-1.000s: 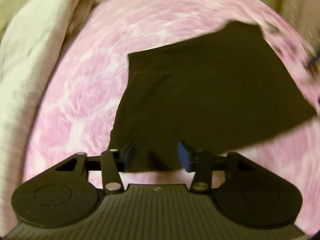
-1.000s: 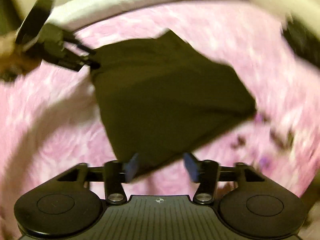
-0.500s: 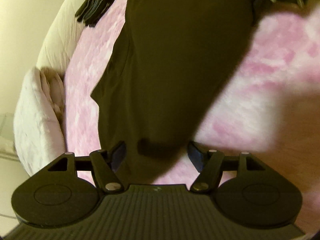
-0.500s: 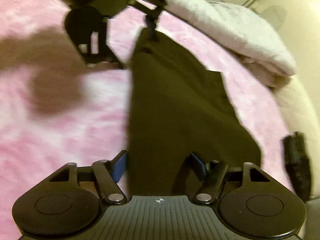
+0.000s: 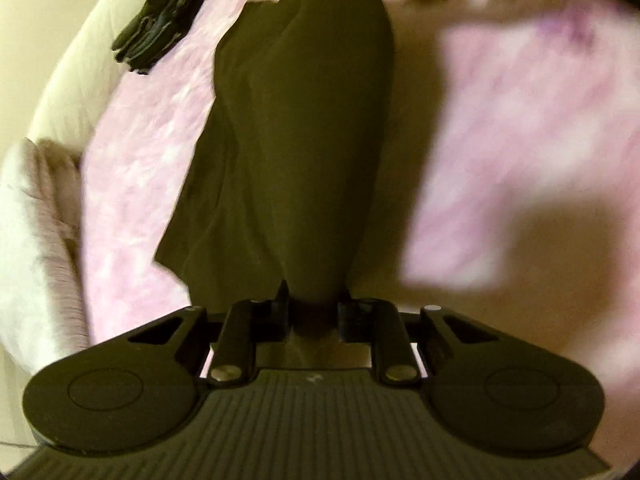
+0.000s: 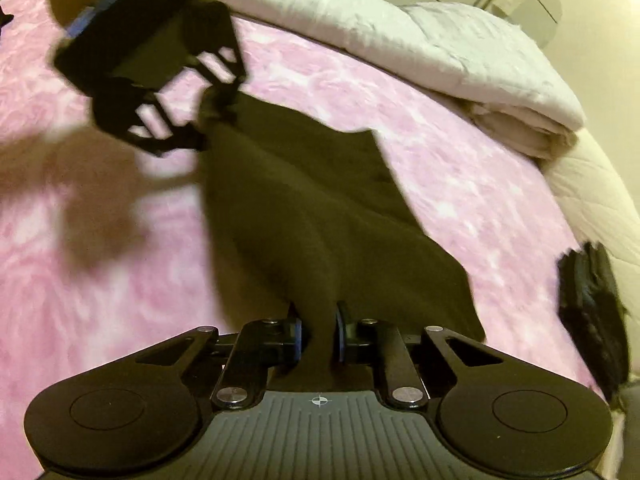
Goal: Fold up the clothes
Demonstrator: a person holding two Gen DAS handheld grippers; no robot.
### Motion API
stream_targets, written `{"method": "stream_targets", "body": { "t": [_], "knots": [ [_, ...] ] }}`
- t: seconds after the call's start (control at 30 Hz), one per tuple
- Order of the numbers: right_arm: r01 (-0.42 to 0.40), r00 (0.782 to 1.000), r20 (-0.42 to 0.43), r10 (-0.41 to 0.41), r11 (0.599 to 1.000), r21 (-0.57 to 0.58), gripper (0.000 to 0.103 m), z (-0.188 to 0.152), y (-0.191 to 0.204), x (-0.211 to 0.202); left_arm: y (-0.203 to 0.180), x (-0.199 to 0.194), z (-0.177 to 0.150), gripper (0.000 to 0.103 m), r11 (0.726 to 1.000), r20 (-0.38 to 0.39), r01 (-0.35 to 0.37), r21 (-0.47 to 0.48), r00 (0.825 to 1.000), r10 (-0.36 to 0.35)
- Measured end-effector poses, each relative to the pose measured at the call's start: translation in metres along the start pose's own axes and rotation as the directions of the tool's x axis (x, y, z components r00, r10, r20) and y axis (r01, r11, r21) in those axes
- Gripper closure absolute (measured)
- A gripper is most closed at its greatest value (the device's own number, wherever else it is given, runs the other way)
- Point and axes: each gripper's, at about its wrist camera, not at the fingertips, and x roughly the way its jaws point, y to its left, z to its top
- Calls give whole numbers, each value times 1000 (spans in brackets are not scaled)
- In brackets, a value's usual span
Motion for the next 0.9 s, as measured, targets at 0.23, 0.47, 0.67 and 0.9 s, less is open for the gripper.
{"method": "stream_targets", "body": {
  "t": [0.23,0.47,0.67,0.9],
  "knots": [
    [-40,992,-119,32,997,-60,84,-51,4,-5,-18,-2,25,82,971,-27,105,-215,993,-113],
    [-53,978,-192,85,985,164,55,-56,-6,-14,-9,-14,32,78,940,-88,116,-321,984,-152],
    [-40,974,-199,110,945,325,52,-51,-16,-38,-15,-35,39,78,943,-67,128,-309,986,-156],
    [-45,976,-185,118,933,357,52,-50,-7,-57,-16,-44,46,78,943,-66,117,-312,987,-145]
  ]
}}
